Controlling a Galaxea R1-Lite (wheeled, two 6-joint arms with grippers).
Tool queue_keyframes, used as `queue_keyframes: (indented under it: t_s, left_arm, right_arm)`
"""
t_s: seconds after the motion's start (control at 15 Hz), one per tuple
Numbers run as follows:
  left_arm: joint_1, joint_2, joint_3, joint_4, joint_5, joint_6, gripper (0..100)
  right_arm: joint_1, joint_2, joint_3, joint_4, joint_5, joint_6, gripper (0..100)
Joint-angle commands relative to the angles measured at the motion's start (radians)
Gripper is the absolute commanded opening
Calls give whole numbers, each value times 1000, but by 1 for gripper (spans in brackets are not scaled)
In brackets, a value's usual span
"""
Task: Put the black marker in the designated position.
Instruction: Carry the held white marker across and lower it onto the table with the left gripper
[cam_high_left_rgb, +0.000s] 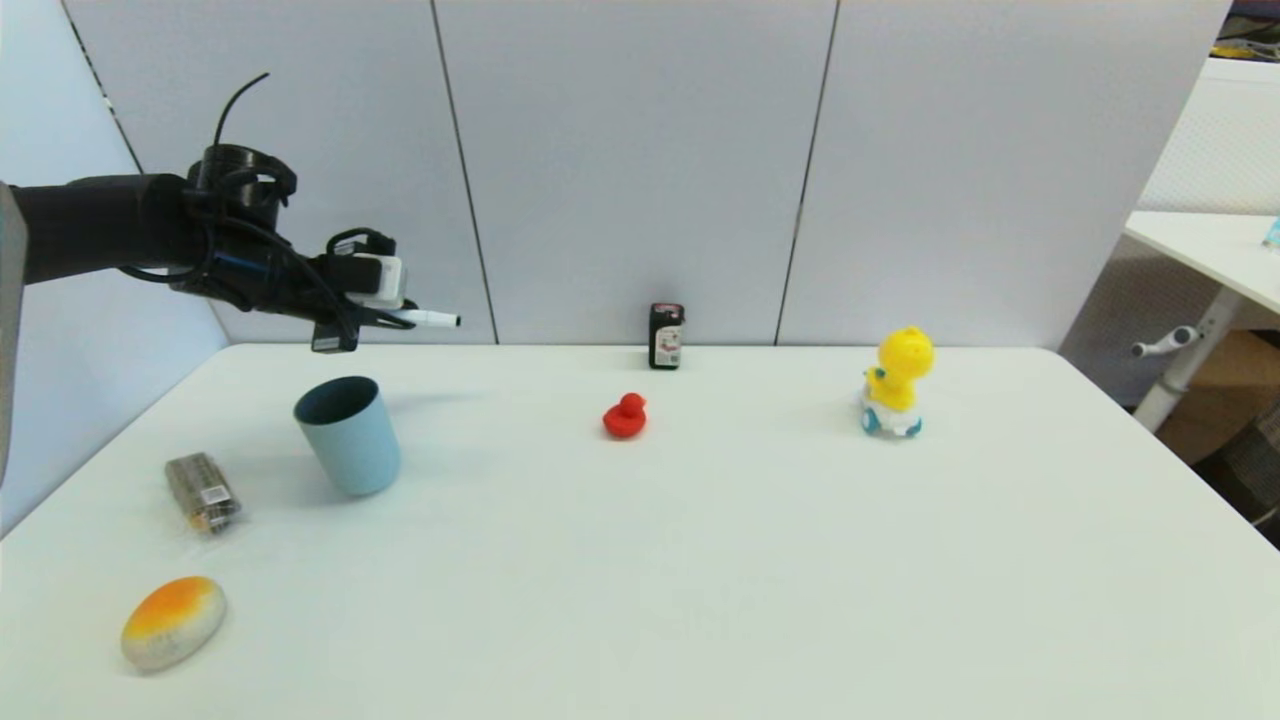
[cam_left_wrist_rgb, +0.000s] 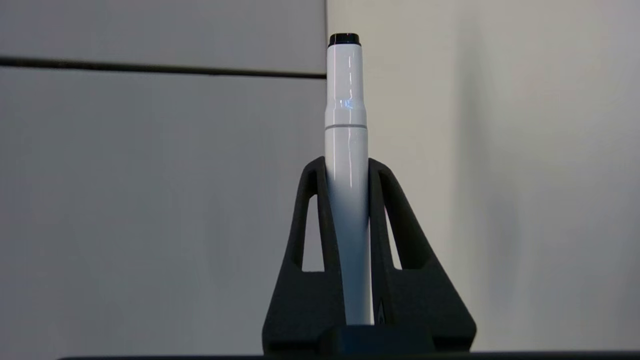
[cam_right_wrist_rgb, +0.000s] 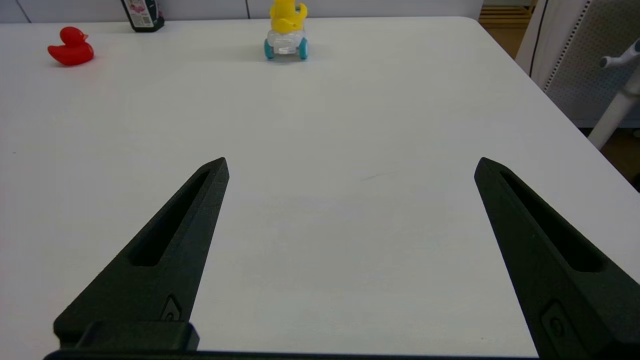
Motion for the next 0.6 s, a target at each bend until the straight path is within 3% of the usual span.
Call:
queue_keyframes:
  t_s: [0.07, 0.4, 0.6]
  left_arm:
    - [1, 48, -25, -67, 7, -53, 0]
    - [-4, 106, -25, -198, 10, -134, 0]
    - [-4, 145, -25, -209, 12, -142, 0]
  right_arm:
    - [0, 2, 0, -1, 0, 0, 100]
    - [0, 0, 0, -1, 0, 0, 100]
    - [0, 0, -1, -1, 0, 0, 100]
